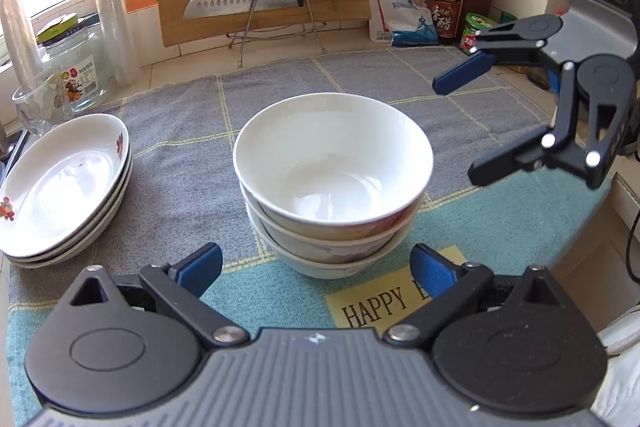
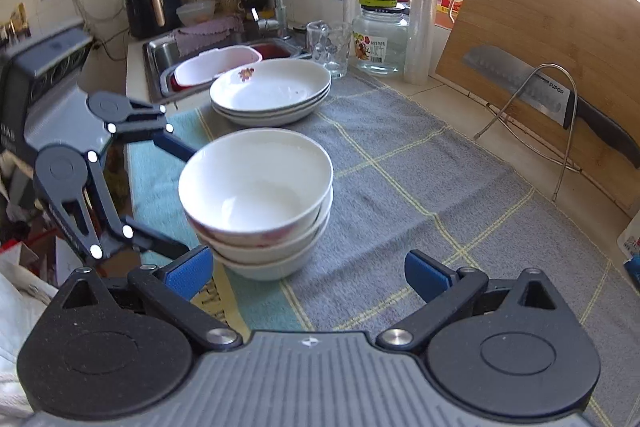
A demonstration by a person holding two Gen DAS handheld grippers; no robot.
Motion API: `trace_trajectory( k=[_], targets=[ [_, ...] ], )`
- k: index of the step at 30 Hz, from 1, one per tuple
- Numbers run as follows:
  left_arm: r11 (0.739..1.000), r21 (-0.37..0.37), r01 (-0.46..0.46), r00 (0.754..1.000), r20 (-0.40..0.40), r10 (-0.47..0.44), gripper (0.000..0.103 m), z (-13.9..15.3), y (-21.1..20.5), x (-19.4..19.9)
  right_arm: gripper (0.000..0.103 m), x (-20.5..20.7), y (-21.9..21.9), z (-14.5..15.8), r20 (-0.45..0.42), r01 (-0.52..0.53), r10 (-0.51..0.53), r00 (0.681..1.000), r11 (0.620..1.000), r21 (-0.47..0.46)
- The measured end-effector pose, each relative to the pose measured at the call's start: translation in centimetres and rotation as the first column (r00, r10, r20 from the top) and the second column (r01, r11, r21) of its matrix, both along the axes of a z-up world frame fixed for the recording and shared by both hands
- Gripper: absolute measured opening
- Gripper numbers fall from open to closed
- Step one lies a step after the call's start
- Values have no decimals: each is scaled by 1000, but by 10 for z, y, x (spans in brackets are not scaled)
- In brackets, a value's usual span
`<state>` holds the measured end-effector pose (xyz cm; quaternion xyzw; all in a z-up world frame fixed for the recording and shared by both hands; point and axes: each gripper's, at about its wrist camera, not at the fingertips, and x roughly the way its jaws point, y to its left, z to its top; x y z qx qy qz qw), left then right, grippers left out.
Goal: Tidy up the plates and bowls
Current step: 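Grip the three-bowl stack from opposite sides with both tools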
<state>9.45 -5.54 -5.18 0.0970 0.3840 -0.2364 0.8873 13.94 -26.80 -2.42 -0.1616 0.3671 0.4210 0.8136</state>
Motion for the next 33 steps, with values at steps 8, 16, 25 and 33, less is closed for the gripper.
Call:
trace_trajectory(
  k=[8,16,25,33],
  targets=[
    [989,44,143,988,-58,-140,100,-17,5,24,103,-9,34,-33,36,-86,90,995,991,-103],
    [909,87,408,913,-54,-405,98,-20,12,46,99,3,66,-41,16,-165,170,985,972,-170],
    [764,55,642,766,-87,-637,90,-18,9,74,86,11,76,-36,-67,-192,183,981,964,-182],
    [691,30,722,690,-108,-716,87,-18,8,87,81,13,80,-33,-106,-180,163,981,966,-185]
  ],
)
